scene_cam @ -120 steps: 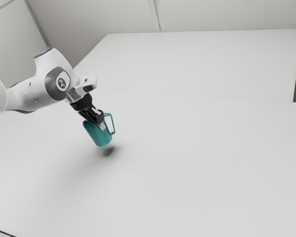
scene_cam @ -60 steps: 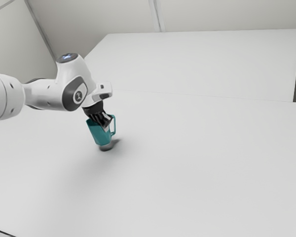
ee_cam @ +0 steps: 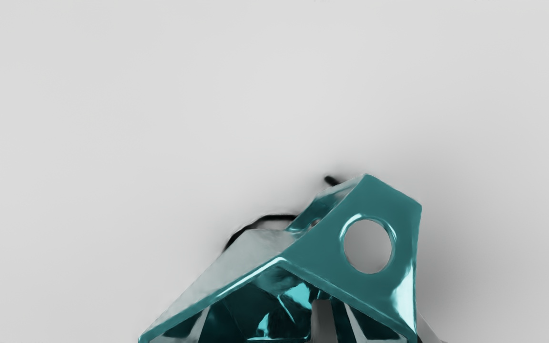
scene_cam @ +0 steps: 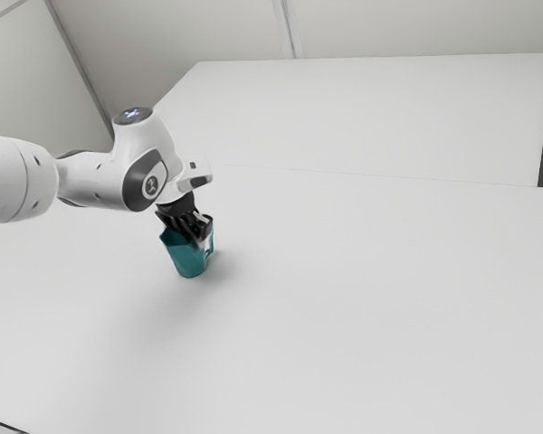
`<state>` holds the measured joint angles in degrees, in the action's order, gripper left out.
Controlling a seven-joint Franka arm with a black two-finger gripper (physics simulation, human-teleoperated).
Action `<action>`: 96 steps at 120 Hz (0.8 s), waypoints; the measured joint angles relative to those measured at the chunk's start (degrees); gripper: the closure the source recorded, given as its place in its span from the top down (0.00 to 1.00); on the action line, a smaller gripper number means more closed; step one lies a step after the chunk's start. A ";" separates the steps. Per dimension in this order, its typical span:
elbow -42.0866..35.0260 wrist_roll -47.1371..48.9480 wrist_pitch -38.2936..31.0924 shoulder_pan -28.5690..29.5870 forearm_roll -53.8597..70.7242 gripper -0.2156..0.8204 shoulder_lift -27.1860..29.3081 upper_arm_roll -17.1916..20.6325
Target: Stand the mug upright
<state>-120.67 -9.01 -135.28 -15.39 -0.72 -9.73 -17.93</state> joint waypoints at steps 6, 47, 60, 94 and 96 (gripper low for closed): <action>0.04 0.40 -0.09 -0.01 -0.02 0.34 0.00 0.00; 0.16 2.36 -0.30 -0.01 -0.14 0.69 0.78 0.00; 0.33 2.76 0.19 0.04 -0.23 0.72 3.12 0.10; 17.34 3.17 16.27 8.72 -0.12 0.76 9.70 8.36; 18.34 3.05 17.44 9.38 -0.09 0.76 10.01 8.87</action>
<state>-102.32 -5.96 -117.84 -6.01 -0.81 0.29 -9.06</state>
